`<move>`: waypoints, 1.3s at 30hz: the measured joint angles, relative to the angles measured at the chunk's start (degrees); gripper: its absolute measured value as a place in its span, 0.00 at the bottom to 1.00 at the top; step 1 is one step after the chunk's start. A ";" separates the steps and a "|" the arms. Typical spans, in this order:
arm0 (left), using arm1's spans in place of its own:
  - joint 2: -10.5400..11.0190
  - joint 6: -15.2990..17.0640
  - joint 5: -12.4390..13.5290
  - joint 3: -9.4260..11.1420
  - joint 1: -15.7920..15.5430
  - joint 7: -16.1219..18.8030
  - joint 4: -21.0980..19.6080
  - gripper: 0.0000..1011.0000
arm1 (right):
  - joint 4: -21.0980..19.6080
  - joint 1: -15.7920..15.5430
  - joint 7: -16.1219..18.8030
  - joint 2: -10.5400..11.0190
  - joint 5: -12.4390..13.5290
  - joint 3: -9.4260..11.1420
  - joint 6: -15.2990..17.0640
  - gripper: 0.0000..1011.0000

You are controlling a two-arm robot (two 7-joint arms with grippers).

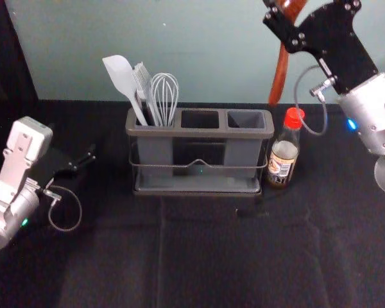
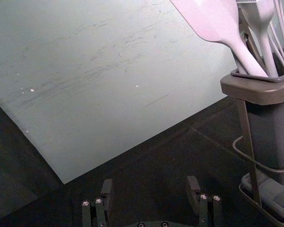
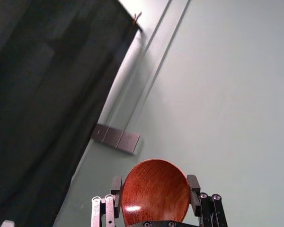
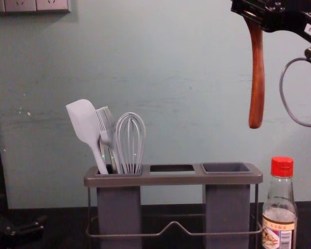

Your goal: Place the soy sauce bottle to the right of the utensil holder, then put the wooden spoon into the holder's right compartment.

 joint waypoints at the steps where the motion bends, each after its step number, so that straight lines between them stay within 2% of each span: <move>1: 0.00 0.00 0.00 0.00 0.00 0.00 0.00 0.99 | 0.63 0.22 -0.13 -0.32 -0.21 -0.02 -0.92 0.83; 7: 0.00 0.00 0.00 0.00 0.00 0.00 0.00 0.99 | 4.20 0.69 -1.94 -3.25 -2.16 0.05 -5.99 0.83; 10: 0.00 0.00 0.00 0.00 0.00 0.00 0.00 0.99 | 5.39 0.41 -2.67 -4.37 -3.01 0.20 -7.09 0.83; 16: 0.00 0.00 0.00 0.00 0.00 0.00 0.00 0.99 | 7.42 -0.03 -3.24 -6.18 -3.65 0.63 -7.79 0.83; 29: 0.00 0.00 0.00 0.00 0.00 0.00 0.00 0.99 | 10.28 -0.40 -3.47 -7.58 -4.25 1.15 -8.61 0.83; 39: 0.00 0.00 0.00 0.00 0.00 0.00 0.00 0.99 | 13.82 1.61 -2.87 -8.49 -4.37 1.26 -9.93 0.83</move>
